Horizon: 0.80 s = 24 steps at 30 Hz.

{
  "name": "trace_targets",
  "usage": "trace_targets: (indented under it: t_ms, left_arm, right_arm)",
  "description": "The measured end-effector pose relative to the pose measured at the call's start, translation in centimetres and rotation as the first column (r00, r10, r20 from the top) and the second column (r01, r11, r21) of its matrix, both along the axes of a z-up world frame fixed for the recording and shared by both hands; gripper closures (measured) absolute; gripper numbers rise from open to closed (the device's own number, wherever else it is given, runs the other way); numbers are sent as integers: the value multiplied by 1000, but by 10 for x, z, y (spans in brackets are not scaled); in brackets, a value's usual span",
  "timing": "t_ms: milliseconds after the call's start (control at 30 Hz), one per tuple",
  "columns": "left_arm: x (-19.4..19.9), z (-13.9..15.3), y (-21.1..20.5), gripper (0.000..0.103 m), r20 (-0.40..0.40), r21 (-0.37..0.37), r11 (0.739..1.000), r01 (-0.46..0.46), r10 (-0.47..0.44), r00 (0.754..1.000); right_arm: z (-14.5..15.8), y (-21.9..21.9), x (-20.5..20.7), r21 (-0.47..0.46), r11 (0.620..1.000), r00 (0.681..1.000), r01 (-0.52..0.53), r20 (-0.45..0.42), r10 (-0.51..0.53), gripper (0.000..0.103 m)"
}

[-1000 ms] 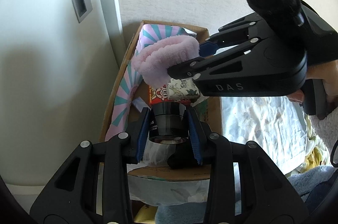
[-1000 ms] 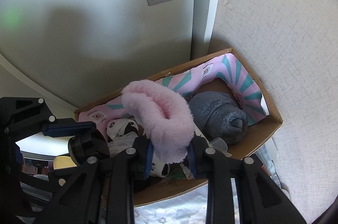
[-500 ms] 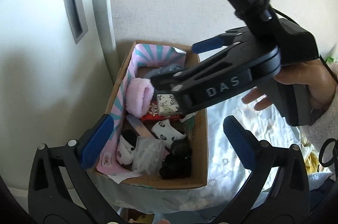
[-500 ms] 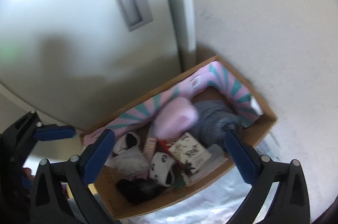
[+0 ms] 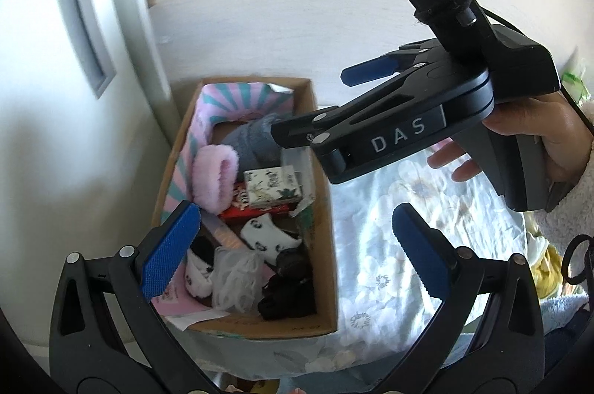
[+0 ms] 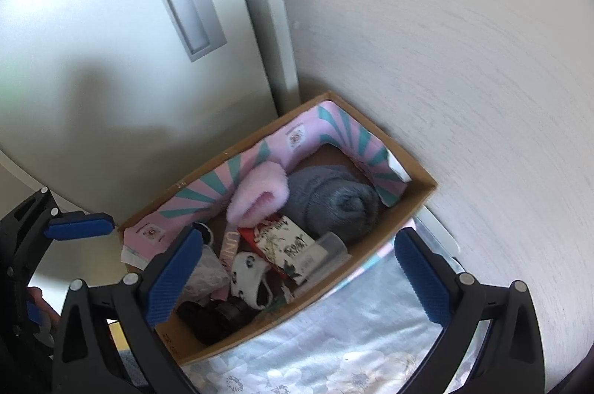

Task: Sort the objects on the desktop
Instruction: 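Move both tools back over the lipstick and second slipper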

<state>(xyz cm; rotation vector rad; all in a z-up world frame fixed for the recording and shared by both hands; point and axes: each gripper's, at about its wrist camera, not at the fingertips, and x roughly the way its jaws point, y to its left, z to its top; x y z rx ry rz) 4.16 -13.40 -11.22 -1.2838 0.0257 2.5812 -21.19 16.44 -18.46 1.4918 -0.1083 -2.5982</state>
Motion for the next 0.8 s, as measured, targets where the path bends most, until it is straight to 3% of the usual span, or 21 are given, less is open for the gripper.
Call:
trace_targets:
  t_ms: [267,400,600,667,800]
  left_arm:
    - [-2,10,21,0,-20,47,997,55,-54,998]
    - [-5,14,35,0,-14,63,995,83,-83,996]
    - [-7,13,59,0,-7,41,991,124,-123,992]
    - [-8,13,66,0,-1,19,992,126,-126,992]
    - [-13,11,70,0,17,26,995,93,-94,995]
  right_arm:
    - [11,47,32,-102,988,993,113,-29,-116,0]
    - [9,73,49,-183,969,986,167,47,-161,0]
    - [12,94,86,-85,968,972,235,33,-233,0]
    - [11,103,100,-90,961,966,260,33,-258,0]
    - [7,128,129,-49,932,932,360,52,-357,0]
